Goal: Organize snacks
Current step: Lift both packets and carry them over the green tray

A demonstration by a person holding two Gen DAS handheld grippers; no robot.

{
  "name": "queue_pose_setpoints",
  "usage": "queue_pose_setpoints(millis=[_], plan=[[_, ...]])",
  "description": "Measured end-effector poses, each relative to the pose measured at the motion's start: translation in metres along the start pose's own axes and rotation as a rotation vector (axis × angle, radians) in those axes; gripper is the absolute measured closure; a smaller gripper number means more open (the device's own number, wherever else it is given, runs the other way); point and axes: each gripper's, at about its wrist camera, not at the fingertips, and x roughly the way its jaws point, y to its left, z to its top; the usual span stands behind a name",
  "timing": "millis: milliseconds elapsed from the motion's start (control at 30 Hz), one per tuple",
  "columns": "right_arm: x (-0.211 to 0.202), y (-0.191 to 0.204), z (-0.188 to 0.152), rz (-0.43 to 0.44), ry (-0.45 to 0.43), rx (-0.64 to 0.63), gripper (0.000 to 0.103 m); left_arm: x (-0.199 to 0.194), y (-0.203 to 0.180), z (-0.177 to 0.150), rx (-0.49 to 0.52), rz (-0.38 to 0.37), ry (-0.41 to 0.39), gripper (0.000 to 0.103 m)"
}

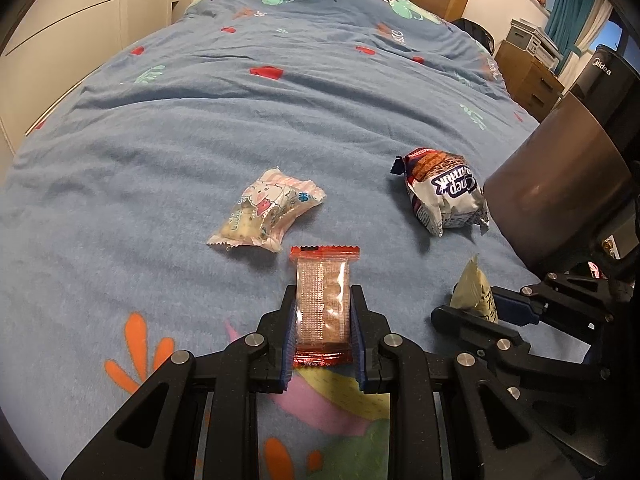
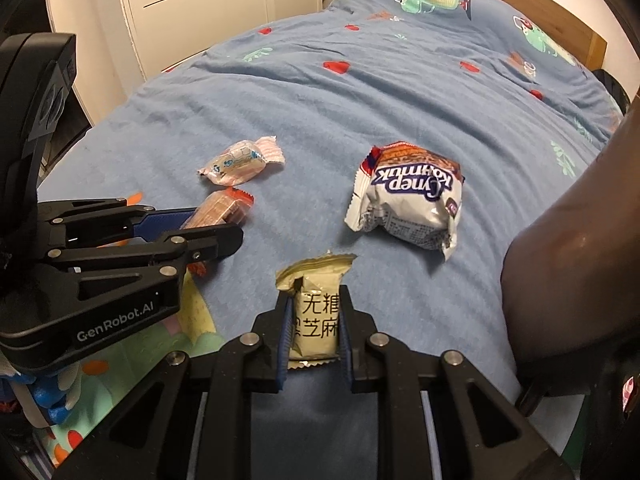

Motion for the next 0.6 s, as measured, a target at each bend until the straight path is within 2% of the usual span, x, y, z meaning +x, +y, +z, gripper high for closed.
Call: queue_pose_setpoints(millis=[300,500,600], plan=[[-0.015,0.0,-0.003,-0.002,-0.007,0.013,0.014,-0.013,-0.006,-0.017,0.009,-0.057,0.02,0.083],[-0.028,0.007,-0.016,0.013,-0.009,0.031,0.014,-0.029,-0.018,-0.029,0.058,-0.022,0.035,0.083],[-0.036,0.011,-0.023,0.017,-0.013,0.037,0.014,-0.041,-0.024,-0.033,0.067,-0.035,0.035,0.083]])
